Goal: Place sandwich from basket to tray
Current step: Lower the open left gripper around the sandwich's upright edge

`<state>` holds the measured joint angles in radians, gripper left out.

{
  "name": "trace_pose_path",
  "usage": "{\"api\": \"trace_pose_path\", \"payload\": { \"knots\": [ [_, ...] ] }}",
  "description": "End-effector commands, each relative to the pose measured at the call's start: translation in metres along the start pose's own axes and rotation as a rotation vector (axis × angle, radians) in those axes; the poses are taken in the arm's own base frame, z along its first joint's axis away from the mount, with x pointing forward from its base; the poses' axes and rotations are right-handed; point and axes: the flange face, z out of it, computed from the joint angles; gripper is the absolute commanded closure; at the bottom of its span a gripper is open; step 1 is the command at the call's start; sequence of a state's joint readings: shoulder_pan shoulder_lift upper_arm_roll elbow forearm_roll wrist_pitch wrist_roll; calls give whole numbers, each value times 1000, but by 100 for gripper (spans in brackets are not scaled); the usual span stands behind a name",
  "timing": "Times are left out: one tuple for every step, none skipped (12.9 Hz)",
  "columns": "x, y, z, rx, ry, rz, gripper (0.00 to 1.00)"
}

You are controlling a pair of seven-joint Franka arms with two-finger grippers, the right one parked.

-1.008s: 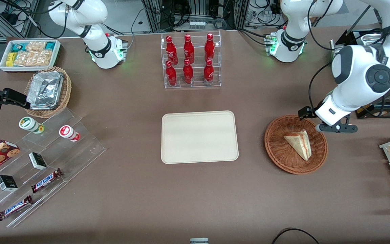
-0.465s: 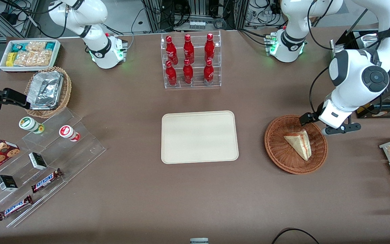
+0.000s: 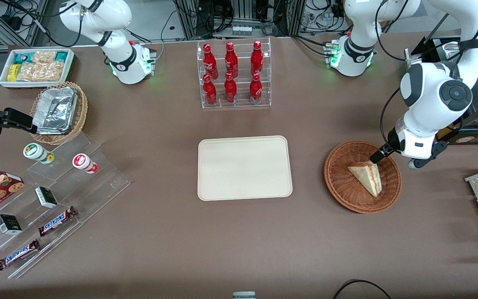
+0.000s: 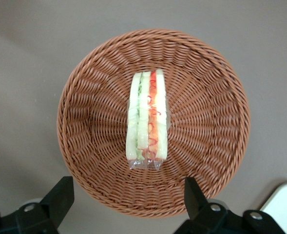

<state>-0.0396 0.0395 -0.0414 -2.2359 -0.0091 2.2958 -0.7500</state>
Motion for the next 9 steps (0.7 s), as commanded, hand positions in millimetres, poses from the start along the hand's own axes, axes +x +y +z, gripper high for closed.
{"api": "trace_pose_path", "payload": {
  "knots": [
    [1,1,16,8,9,-66,0],
    [2,1,19,12,3,-70,0],
    [2,1,24,15,-5,-75,0],
    [3,2,32,20,-17,-79,0],
    [5,4,36,13,-12,-80,0],
    [6,5,42,11,-9,-79,0],
    [7,6,47,11,-10,-79,0],
    [8,7,49,7,-7,-80,0],
    [10,9,52,8,-8,-78,0]
  ]
}}
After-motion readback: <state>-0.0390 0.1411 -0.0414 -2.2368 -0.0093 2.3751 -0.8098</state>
